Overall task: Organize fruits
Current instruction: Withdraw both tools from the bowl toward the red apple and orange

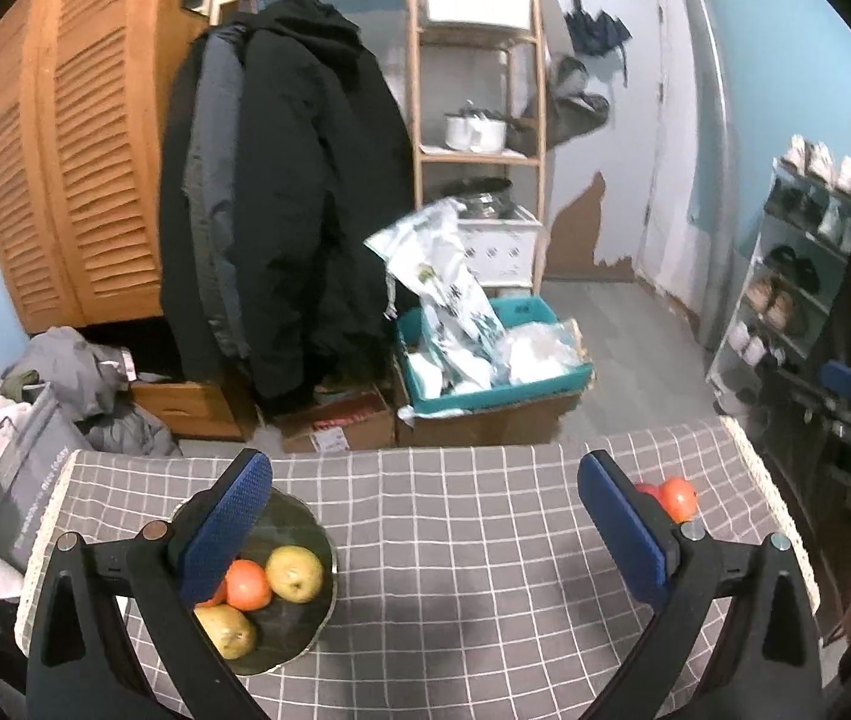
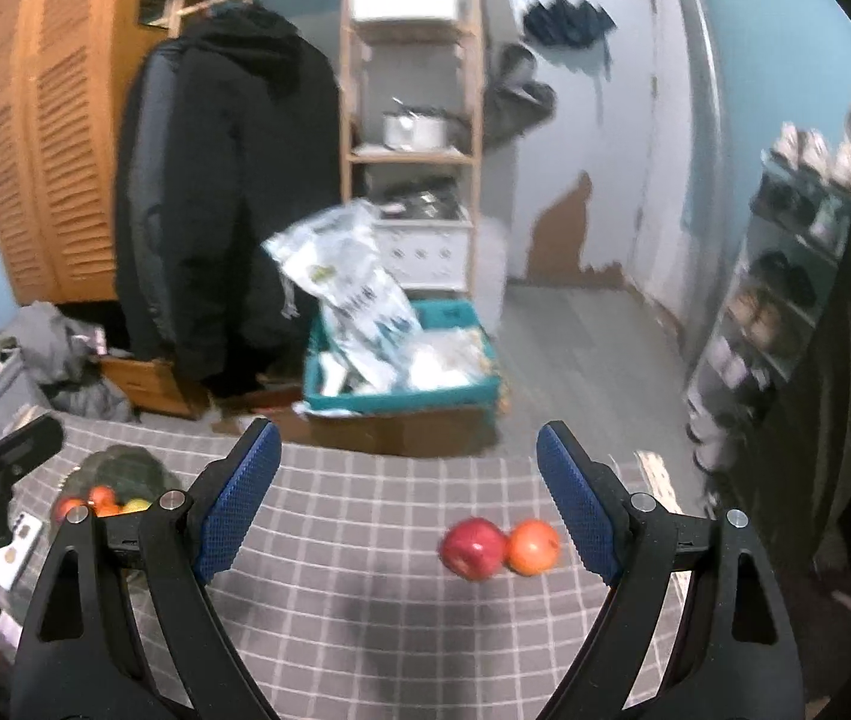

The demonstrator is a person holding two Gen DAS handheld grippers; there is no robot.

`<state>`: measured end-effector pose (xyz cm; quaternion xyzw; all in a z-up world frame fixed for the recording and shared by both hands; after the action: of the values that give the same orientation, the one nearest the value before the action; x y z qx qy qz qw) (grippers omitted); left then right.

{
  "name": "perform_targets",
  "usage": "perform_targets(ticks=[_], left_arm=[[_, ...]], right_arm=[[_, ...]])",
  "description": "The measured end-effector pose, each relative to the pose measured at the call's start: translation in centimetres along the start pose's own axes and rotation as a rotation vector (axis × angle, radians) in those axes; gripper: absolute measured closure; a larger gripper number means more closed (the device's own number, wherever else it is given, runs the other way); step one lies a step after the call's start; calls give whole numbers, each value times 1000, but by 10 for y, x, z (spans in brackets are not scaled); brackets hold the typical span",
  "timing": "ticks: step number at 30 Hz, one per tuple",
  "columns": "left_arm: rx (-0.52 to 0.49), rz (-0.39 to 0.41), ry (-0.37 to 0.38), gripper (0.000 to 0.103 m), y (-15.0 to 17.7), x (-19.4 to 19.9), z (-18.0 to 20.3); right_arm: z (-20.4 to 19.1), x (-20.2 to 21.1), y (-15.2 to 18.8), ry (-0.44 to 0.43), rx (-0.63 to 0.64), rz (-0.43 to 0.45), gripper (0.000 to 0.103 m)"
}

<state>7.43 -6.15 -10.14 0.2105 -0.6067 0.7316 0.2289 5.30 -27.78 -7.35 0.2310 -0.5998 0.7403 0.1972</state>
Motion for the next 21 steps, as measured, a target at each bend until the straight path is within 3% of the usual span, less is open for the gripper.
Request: perform_targets(ticks=[7,14,21], left_arm=[[-53,-76,-14,0,19,-37,29],[-95,-147,-39,0,39,-78,52],[-91,-256,-27,0,61,-122,67]], right_arm=[[48,-35,24,-2,-99,-105,17],[60,-75,47,-19,-99,-216,17],[73,-134,85,-60,-96,-381,17]])
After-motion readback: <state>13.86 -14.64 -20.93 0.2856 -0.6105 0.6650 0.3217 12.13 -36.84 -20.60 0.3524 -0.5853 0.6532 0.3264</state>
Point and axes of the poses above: each gripper's, at about its wrist camera, not at the fingertips, and x roughly against the way its jaws point, z to its right, y to its underside, the point moved 5 cm from there along -x, roughly the way its jaws point, and after that the axes turned 14 degrees about x, right-handed, at the moved point
